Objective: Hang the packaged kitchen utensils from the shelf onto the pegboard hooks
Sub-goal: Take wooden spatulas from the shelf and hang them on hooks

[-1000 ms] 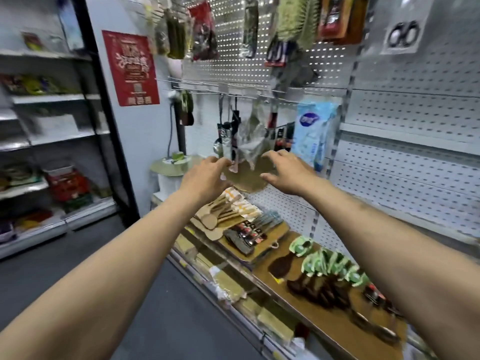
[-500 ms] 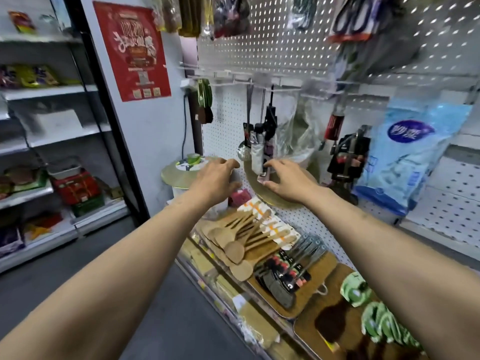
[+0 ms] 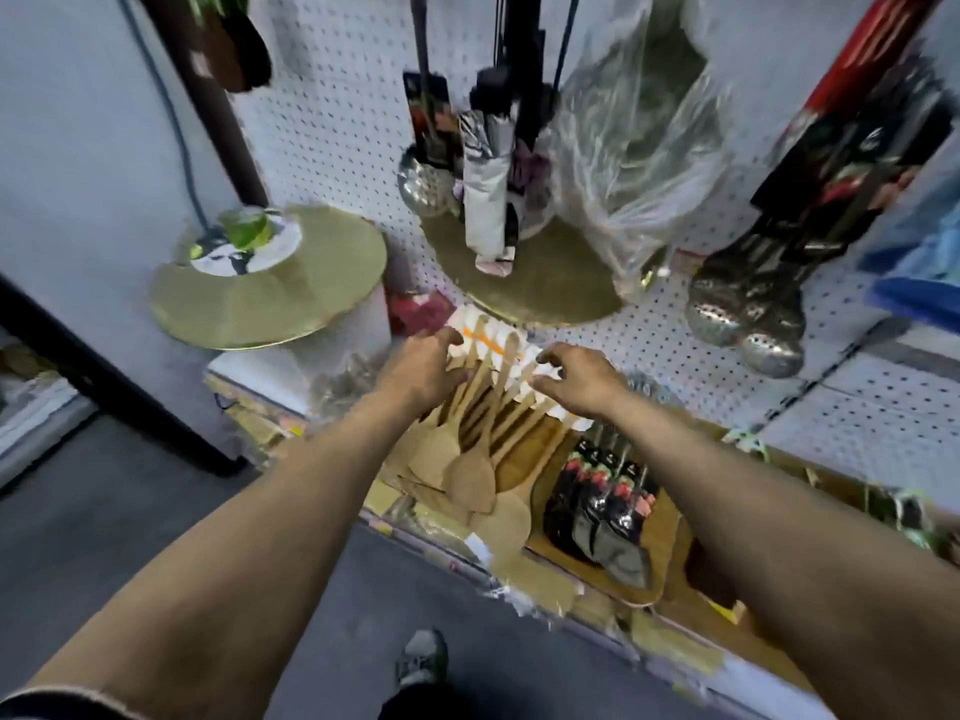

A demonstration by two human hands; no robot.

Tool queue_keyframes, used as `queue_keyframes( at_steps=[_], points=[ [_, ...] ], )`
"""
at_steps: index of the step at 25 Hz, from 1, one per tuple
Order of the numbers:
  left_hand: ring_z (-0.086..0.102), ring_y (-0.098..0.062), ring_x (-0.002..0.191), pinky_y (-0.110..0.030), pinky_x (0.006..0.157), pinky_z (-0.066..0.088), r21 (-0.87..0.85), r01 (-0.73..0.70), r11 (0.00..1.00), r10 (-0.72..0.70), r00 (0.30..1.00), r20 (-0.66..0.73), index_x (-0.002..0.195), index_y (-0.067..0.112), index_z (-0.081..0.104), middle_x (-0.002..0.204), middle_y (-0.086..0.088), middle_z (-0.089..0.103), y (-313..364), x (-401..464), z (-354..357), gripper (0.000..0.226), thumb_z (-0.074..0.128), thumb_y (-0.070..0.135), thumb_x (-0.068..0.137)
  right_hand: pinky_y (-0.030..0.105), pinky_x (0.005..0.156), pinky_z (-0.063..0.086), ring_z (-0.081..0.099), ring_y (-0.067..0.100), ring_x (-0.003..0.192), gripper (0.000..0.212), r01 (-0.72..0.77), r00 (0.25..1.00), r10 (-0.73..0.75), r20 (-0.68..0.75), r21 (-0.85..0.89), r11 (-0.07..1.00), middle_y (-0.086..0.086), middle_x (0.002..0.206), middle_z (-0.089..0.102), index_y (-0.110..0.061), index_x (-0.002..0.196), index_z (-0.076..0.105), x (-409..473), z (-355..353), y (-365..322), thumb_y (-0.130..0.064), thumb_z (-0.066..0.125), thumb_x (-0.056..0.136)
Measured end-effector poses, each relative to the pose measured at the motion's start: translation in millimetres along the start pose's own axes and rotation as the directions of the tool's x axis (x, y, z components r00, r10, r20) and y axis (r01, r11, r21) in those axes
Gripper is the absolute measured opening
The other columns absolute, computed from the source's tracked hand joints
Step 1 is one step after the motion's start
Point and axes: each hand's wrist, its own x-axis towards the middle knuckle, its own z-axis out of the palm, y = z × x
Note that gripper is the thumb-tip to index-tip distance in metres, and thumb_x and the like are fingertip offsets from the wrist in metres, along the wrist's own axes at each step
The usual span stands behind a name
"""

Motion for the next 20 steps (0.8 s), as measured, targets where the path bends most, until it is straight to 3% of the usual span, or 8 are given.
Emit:
queue_keyframes(
  at_steps=[6,10,13,17,20],
  points=[
    [0.060,-0.030,0.108,-0.035,0.086,0.048,-0.157,-0.044,0.987,0.083,0.964,0.254,0.127,0.015,0.055,0.115,-0.014,0.066,-38.4,65.1,75.6,0.047,0.068,0.036,0.087,0.031,0.094,0.046,0.060,0.027,0.118,0.040,-0.424,0.904,0.399,0.154,0.205,0.882,0.009,0.124,0.067,-0.010,0.121,0.066,29.7,82.4,35.2,-0.039,0.066,0.093],
    [0.061,-0.026,0.111,-0.035,0.089,0.051,-0.220,0.020,0.975,0.064,0.928,0.368,0.127,0.017,0.055,0.120,-0.007,0.066,-44.2,92.9,123.3,0.046,0.068,0.037,0.088,0.026,0.089,0.045,0.061,0.024,0.117,0.045,-0.592,0.805,0.562,0.190,0.309,0.744,0.008,0.126,0.066,-0.011,0.125,0.065,50.5,124.2,53.6,-0.042,0.066,0.092],
    [0.062,-0.025,0.111,-0.035,0.089,0.051,-0.272,0.059,0.961,0.055,0.917,0.394,0.128,0.016,0.056,0.121,-0.006,0.067,-52.4,111.2,148.7,0.048,0.068,0.038,0.087,0.026,0.085,0.046,0.062,0.026,0.115,0.041,-0.656,0.744,0.642,0.185,0.380,0.652,0.010,0.122,0.067,-0.010,0.121,0.067,66.0,145.0,60.9,-0.038,0.068,0.092],
    [0.064,-0.026,0.107,-0.040,0.087,0.053,-0.258,0.103,0.961,0.008,0.919,0.394,0.126,0.016,0.054,0.113,-0.007,0.069,-58.0,125.9,174.2,0.048,0.069,0.039,0.086,0.025,0.088,0.046,0.063,0.024,0.112,0.037,-0.661,0.724,0.659,0.202,0.474,0.581,0.007,0.117,0.070,-0.012,0.116,0.070,91.4,170.4,59.0,-0.040,0.067,0.092],
    [0.065,-0.027,0.104,-0.042,0.085,0.054,-0.243,0.109,0.964,-0.032,0.954,0.300,0.121,0.016,0.054,0.109,-0.007,0.070,-56.3,126.2,183.7,0.042,0.069,0.036,0.087,0.025,0.091,0.048,0.065,0.021,0.108,0.037,-0.648,0.724,0.657,0.209,0.532,0.545,0.003,0.111,0.072,-0.015,0.113,0.072,109.6,181.8,49.1,-0.043,0.068,0.090]
  ],
)
